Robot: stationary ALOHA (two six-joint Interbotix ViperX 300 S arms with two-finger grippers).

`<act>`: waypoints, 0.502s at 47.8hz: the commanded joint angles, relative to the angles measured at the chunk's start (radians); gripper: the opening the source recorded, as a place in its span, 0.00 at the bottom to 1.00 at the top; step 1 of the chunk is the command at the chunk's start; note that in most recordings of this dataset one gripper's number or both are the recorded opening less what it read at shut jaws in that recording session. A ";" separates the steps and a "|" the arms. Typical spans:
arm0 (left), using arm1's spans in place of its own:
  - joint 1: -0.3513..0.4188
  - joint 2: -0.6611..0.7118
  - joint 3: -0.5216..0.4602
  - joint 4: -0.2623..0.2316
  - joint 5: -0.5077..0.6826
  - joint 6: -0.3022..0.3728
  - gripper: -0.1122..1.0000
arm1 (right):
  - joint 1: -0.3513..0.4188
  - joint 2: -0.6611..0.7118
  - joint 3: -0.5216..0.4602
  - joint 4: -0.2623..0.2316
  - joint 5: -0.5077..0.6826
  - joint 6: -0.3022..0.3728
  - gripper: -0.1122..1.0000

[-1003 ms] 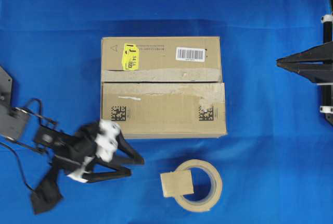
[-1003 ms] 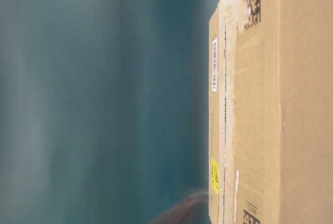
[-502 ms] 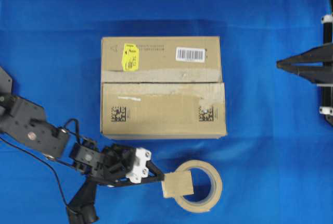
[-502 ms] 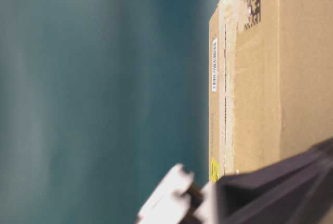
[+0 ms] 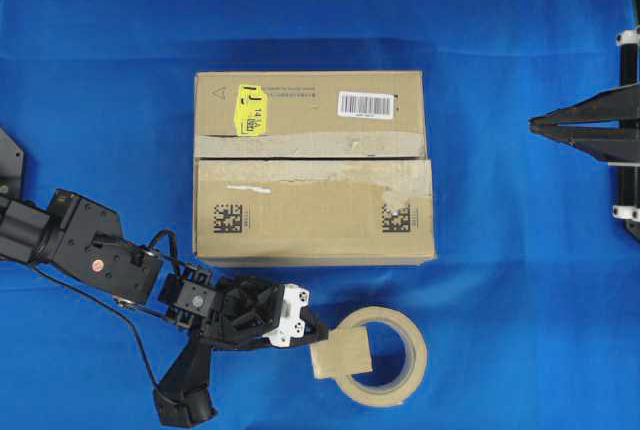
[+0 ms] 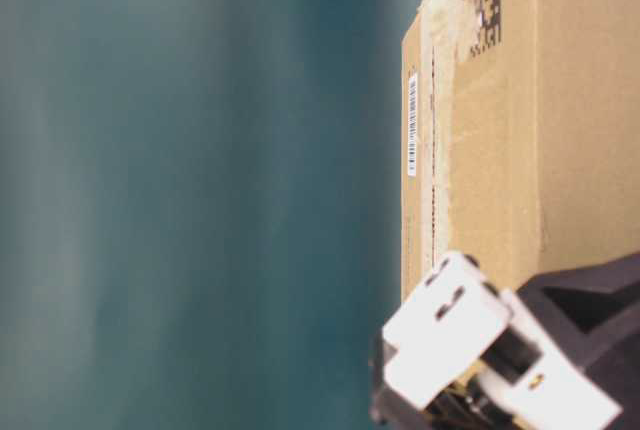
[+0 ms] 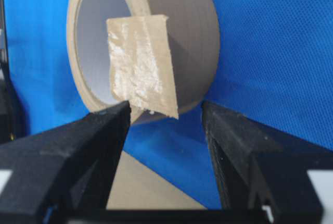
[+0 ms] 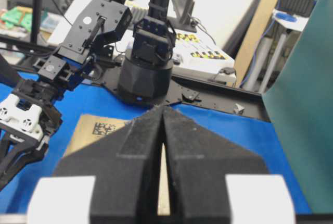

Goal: Apply tape along the seams of the closed cardboard box to seal it securely.
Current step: 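Grasp the pre-cut tape strip on the roll and peel it off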

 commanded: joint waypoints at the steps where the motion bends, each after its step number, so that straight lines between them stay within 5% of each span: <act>1: 0.002 -0.012 -0.023 0.000 -0.008 0.003 0.58 | 0.002 0.006 -0.021 -0.002 -0.005 0.002 0.10; 8: 0.002 -0.012 -0.021 0.002 0.005 0.003 0.53 | 0.002 0.006 -0.021 -0.005 -0.005 0.000 0.10; 19: 0.000 -0.014 -0.025 -0.006 0.003 -0.041 0.12 | 0.002 0.006 -0.021 -0.005 -0.005 0.003 0.10; 24: 0.000 -0.017 -0.025 -0.006 0.000 -0.064 0.10 | 0.002 0.006 -0.023 -0.005 0.006 0.008 0.10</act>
